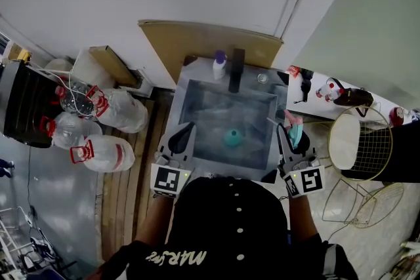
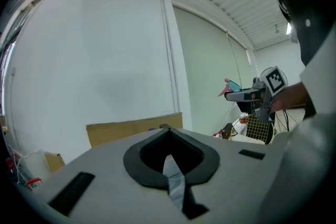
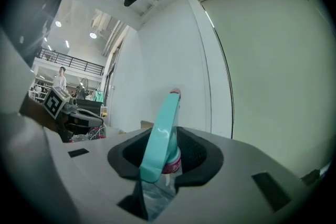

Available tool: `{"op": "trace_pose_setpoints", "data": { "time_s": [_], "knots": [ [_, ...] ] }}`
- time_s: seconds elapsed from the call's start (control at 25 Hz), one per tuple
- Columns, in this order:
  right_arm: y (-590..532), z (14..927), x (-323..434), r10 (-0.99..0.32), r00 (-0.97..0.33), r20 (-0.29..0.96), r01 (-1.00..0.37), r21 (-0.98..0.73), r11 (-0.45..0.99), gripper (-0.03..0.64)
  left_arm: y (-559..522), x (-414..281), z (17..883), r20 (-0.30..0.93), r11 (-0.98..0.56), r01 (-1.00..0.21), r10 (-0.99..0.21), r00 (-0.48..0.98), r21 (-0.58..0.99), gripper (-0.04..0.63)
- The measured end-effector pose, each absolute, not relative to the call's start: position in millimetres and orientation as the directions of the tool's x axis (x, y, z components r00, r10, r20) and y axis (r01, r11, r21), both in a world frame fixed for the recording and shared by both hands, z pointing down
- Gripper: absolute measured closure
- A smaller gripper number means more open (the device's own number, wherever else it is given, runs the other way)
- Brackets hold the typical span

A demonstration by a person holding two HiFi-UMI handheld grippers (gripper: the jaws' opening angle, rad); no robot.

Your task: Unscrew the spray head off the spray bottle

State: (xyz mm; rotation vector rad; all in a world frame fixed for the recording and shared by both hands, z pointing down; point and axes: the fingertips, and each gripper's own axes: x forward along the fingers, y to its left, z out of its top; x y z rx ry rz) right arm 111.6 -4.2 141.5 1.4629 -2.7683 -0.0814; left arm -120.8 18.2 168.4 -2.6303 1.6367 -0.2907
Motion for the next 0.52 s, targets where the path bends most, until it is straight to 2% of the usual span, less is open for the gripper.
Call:
{"op": "trace_pose_setpoints", "data": {
  "time_s": [0.52],
  "knots": [
    [-3.2,139.7,111.8,-0.823,-0.568,-0.018,-0.822,0.059,0.566,0.476,18.3,-113.4,165.7,0.137,-0.456,-0.881,-0.888,0.440,-0.126,0.571]
  ]
}}
